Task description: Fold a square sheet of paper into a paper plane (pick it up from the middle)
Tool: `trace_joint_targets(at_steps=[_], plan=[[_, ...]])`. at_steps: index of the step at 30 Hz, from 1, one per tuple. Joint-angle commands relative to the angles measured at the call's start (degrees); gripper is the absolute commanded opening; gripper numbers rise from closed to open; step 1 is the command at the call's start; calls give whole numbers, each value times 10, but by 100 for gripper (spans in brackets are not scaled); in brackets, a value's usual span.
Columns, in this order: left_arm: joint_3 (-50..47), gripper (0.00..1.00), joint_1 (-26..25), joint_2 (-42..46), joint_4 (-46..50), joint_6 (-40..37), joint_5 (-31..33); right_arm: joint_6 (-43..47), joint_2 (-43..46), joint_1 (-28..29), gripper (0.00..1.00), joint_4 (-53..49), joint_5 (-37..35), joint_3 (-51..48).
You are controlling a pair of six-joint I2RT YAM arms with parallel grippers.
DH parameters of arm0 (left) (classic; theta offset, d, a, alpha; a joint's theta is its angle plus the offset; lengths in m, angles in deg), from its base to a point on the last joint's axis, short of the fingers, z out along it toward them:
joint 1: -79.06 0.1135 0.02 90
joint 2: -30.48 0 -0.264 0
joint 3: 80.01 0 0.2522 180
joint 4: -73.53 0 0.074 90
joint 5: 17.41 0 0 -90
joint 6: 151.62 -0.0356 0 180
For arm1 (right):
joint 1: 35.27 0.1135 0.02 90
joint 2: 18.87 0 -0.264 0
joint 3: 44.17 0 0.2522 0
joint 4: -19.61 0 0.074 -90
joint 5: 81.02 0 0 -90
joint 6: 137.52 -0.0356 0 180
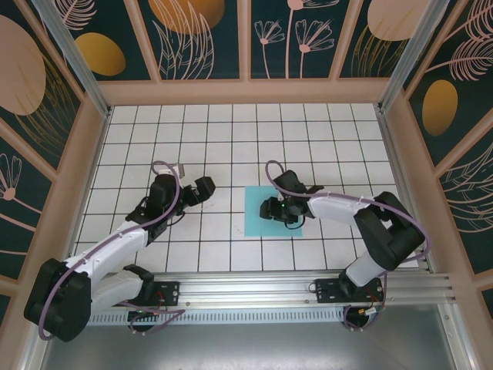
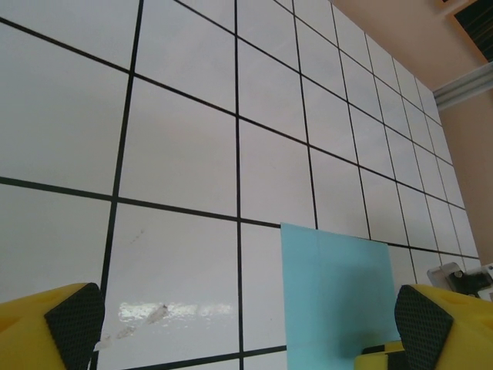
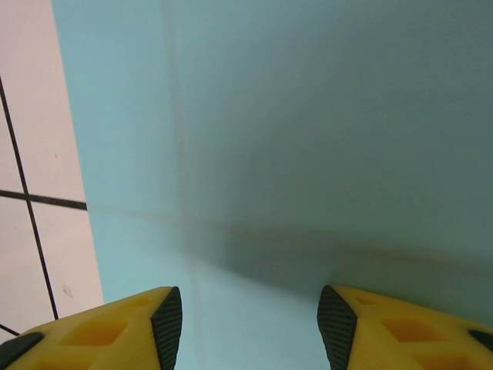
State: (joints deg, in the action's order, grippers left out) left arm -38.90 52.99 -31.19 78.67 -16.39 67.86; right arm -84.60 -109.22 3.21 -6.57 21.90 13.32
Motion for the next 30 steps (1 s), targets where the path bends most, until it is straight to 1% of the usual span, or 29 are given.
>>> trace_joint_targets(at_steps=[1,4,7,9,11,13,15,19,23,27,30], plan=[[21,99,-2,15,24,-26,44,22,-24,4,55,-40,-32,29],[21,99,-3,30,20,-19,71,26,0,19,59,-83,-70,65],[2,98,-2,55,10,21,124,26,13,25,66,-124,-128,98],[-31,99,-1,78,-26,43,150,21,-1,26,74,-154,-179,115],[-62,99,-1,98,-71,42,146,22,-29,25,78,-179,-200,134],[-74,98,-1,106,-83,49,126,22,-61,26,81,-203,-209,158],[-67,99,-1,94,-77,42,89,24,-86,31,83,-216,-211,180],[-34,98,-1,29,-64,-1,-4,28,-117,36,85,-229,-207,210],[-15,99,-2,-35,-85,-21,-96,31,-132,40,86,-236,-201,228],[9,98,-3,-87,-77,-38,-142,26,-142,47,87,-245,-200,236],[15,98,-3,-103,-76,-42,-147,20,-147,50,89,-245,-199,233]])
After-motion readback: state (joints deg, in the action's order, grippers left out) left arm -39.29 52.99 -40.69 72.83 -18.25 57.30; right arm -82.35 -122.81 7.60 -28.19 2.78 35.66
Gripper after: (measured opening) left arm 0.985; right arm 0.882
